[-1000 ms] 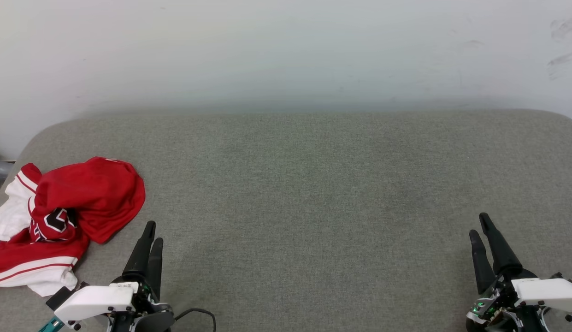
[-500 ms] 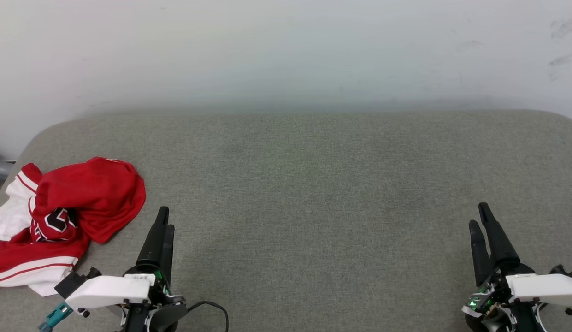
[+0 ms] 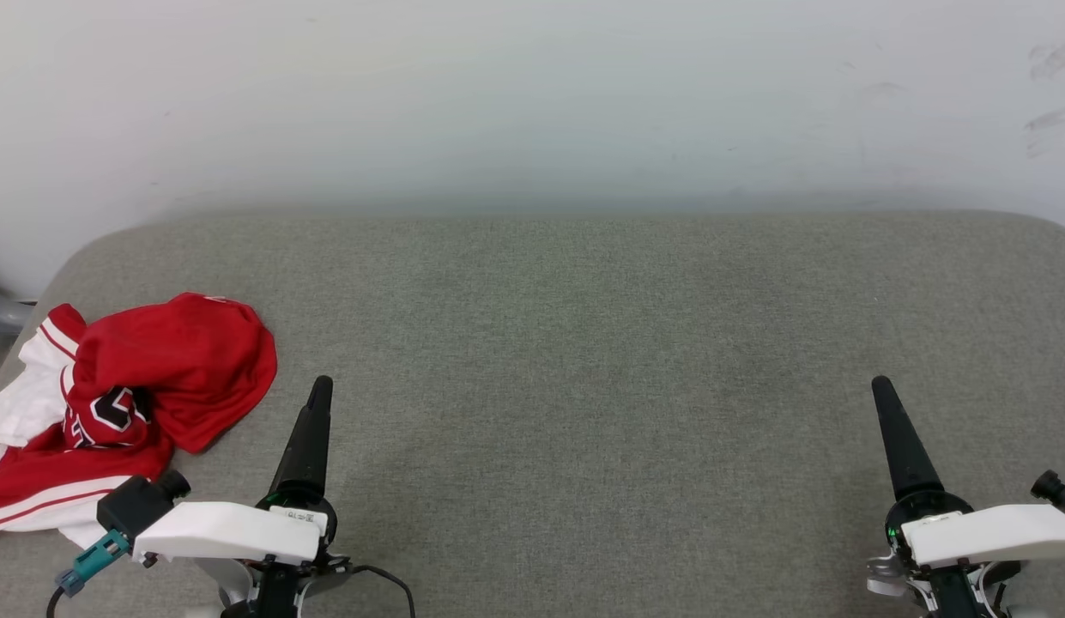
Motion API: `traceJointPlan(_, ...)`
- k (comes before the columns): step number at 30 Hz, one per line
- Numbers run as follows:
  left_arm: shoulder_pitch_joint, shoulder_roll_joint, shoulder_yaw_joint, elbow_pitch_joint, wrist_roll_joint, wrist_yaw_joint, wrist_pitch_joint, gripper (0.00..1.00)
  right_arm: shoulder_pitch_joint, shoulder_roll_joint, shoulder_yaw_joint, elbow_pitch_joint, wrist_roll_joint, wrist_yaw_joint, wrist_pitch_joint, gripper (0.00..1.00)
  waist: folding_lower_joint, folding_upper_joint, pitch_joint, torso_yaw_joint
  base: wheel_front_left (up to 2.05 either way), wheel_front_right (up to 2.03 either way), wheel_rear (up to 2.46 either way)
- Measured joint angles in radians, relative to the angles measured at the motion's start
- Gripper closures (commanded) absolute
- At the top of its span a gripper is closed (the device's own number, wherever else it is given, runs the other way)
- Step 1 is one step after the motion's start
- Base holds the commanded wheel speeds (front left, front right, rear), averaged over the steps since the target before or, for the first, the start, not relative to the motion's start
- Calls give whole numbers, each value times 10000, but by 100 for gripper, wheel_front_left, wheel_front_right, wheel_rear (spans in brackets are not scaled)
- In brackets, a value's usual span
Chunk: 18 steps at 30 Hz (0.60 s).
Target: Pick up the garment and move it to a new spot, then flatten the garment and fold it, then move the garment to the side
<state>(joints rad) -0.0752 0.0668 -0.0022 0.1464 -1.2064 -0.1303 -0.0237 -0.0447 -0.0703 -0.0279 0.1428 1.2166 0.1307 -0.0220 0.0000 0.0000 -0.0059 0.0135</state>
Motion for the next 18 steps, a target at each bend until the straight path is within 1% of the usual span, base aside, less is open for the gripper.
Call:
traceJointPlan(10, 96, 320, -242, -211, 2543, 0, -362, 0, 91, 10, -119, -495, -3542, 0, -48, 0, 0, 0, -49, 39, 0, 0, 0)
traceJointPlan(14, 119, 468, -278, -213, 3336, -2, -495, 0, 126, 69, -144, -667, -4535, 0, -42, 0, 0, 0, -49, 59, 0, 0, 0)
traceJointPlan(18, 151, 493, -247, -194, 3965, 0, -606, 0, 248, 109, -188, -807, -5365, 0, -50, 0, 0, 0, -44, 84, 0, 0, 0)
